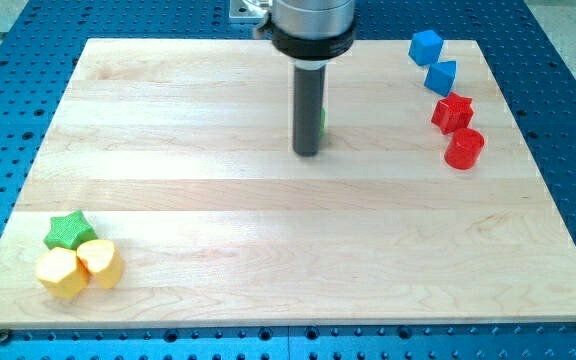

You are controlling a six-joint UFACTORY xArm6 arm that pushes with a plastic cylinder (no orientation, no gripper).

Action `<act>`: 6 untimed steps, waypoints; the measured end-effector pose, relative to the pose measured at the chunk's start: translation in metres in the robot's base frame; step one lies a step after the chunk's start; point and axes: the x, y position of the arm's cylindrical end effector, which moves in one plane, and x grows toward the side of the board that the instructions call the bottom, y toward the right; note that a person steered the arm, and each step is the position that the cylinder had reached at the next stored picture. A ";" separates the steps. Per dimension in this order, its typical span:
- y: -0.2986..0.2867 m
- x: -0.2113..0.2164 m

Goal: Place the green circle parallel left to red circle

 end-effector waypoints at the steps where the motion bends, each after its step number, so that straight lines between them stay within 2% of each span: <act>1: 0.037 0.004; 2: 0.065 0.020; 3: 0.089 -0.031; 4: 0.050 -0.056; 5: 0.005 -0.053; 6: -0.063 -0.014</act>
